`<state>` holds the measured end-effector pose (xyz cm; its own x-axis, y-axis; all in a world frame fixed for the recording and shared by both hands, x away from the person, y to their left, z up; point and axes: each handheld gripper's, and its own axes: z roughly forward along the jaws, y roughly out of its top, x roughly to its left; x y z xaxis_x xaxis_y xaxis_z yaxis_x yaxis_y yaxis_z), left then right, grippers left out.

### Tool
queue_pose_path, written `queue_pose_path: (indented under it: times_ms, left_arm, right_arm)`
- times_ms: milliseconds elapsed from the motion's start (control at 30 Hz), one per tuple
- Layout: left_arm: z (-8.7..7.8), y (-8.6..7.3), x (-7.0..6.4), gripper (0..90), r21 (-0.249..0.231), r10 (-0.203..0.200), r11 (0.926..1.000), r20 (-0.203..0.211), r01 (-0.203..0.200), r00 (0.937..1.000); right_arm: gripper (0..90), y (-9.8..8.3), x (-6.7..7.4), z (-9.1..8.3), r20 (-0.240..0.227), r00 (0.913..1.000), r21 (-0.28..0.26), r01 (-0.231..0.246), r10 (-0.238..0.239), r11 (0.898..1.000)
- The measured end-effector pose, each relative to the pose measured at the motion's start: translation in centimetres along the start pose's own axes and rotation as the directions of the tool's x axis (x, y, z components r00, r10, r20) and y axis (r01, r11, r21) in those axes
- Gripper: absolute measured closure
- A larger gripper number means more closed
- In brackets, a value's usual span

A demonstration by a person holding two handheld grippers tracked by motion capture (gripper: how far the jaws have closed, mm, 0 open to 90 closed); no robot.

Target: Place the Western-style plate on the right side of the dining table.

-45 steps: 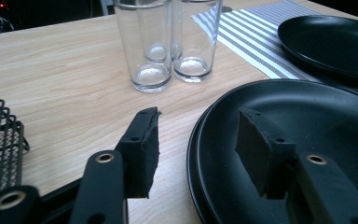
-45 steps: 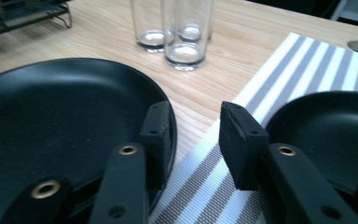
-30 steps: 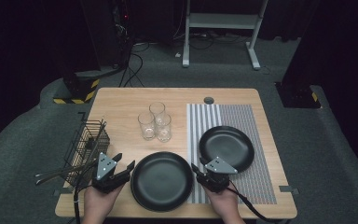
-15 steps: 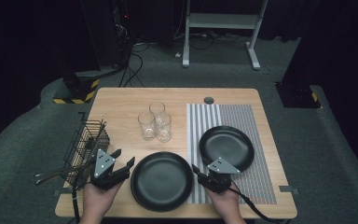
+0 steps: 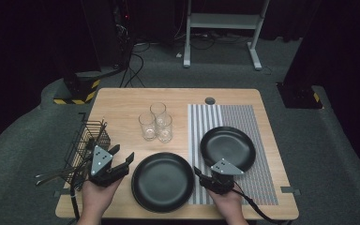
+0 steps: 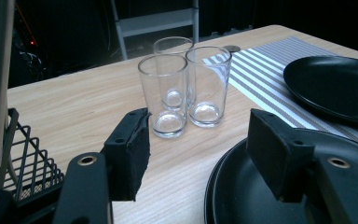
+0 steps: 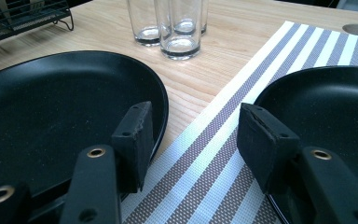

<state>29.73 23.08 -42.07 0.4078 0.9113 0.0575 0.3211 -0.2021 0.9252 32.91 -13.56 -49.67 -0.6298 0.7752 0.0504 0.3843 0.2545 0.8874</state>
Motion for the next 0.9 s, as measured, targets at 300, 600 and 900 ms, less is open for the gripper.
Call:
queue_pose_path:
  times_ms: [300,600,900]
  left_arm:
    - [0.0,0.7,0.5,39.6,-0.012,-0.008,0.9999,-0.003,0.008,1.0]
    - [-0.2,1.1,0.8,39.4,-0.026,-0.022,0.9994,-0.008,0.021,0.9997]
    - [-0.4,1.8,0.9,39.5,-0.046,-0.017,0.9988,-0.017,0.016,0.9997]
  right_arm:
    - [43.4,-0.1,-0.1,-0.1,-0.014,0.9998,0.0,-0.014,0.014,1.0]
    - [39.3,-0.2,-0.1,-0.1,-0.039,0.9992,-0.006,-0.002,0.002,1.0]
    - [40.5,-0.3,-0.3,-0.3,-0.031,0.9995,-0.013,-0.01,0.01,1.0]
